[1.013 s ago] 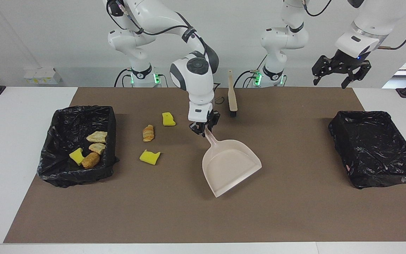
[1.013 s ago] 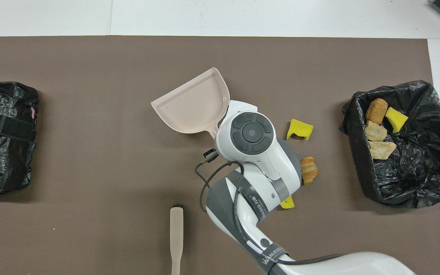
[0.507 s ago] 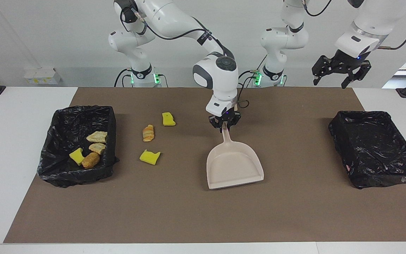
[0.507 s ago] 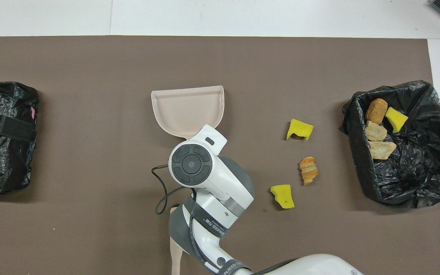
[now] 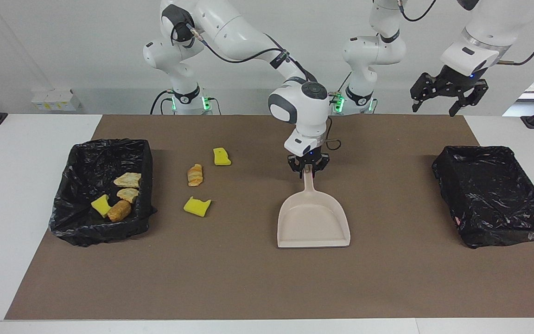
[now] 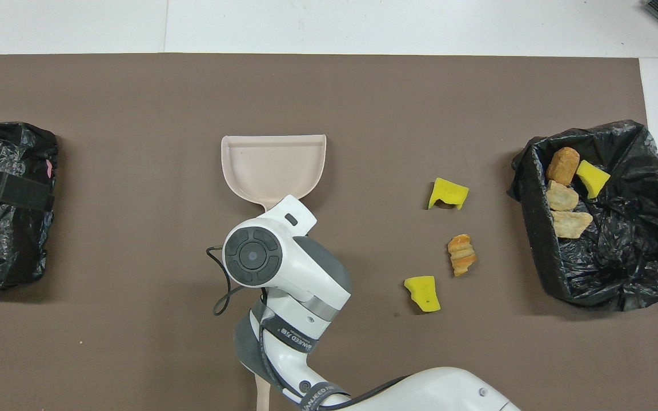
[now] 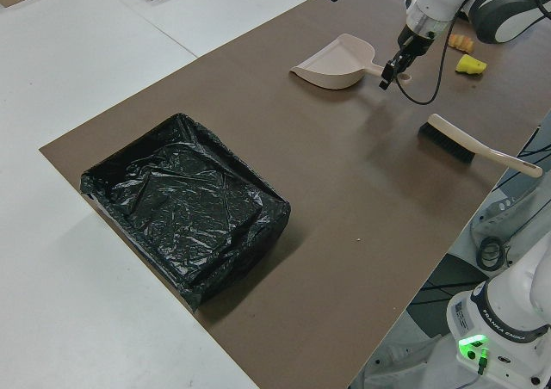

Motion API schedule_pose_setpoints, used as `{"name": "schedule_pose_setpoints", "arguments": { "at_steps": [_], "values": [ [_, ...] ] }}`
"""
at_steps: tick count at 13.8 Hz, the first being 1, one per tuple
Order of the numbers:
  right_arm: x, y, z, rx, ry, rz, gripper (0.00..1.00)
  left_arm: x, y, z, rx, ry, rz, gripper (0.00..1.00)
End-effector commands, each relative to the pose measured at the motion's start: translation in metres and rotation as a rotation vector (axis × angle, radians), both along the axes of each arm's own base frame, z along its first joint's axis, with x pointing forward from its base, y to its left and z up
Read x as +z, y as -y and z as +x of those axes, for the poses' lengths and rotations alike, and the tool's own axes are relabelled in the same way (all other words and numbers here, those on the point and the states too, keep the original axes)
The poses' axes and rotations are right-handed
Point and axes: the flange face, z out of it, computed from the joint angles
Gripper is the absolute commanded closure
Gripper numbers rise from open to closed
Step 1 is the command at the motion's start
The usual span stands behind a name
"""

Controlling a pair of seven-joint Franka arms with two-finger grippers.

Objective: Sweep and dump trash in bin
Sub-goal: 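Bring the dustpan back and set it on the table with the right gripper, then release the dustpan with the right gripper while the left gripper reaches the dustpan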

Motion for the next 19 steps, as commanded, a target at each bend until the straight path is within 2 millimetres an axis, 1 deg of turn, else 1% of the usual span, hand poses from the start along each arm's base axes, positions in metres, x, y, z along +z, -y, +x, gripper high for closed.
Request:
{"name": "schedule_pose_setpoints", "arguments": {
  "at_steps": [1,2,3,5,8,10,12,15,16,17,18,19],
  "values": [
    [0.038,0.010,0.006,-0.012,0.038,-0.004,0.00,0.002,-0.004,-0.006,0.005,0.003,-0.006,0.00],
    [0.046,0.014,0.006,-0.012,0.032,-0.022,0.00,0.002,-0.004,-0.006,0.006,0.003,-0.006,0.00],
    [0.058,0.025,0.010,-0.004,0.033,-0.031,0.00,0.002,-0.004,-0.006,0.005,0.003,-0.006,0.00],
    [0.083,0.053,0.025,0.007,0.045,-0.036,0.00,0.002,-0.004,-0.006,0.005,0.003,-0.006,0.00],
    [0.119,0.109,0.048,0.037,0.028,-0.078,0.00,0.002,-0.004,-0.006,0.006,0.003,-0.006,0.00],
    [0.139,0.154,0.065,0.080,0.019,-0.105,0.00,0.002,-0.004,-0.006,0.006,0.003,-0.006,0.00],
    [0.155,0.195,0.079,0.120,-0.001,-0.085,0.00,0.002,-0.004,-0.006,0.012,0.001,-0.007,0.00],
    [0.176,0.250,0.091,0.071,-0.017,-0.098,0.00,0.004,0.010,-0.007,-0.012,0.011,-0.011,0.00],
    [0.181,0.268,0.094,0.044,-0.022,-0.101,0.00,0.002,0.021,-0.005,-0.031,0.024,-0.019,0.00],
    [0.185,0.287,0.098,0.038,-0.025,-0.106,0.00,-0.006,0.051,-0.001,-0.062,0.058,-0.026,0.00],
    [0.188,0.304,0.100,0.061,-0.033,-0.116,0.00,-0.023,0.076,0.000,-0.036,0.075,-0.031,0.00],
    [0.195,0.324,0.101,0.088,-0.042,-0.126,0.00,-0.040,0.097,0.001,0.008,0.088,-0.038,0.00]
  ]
}}
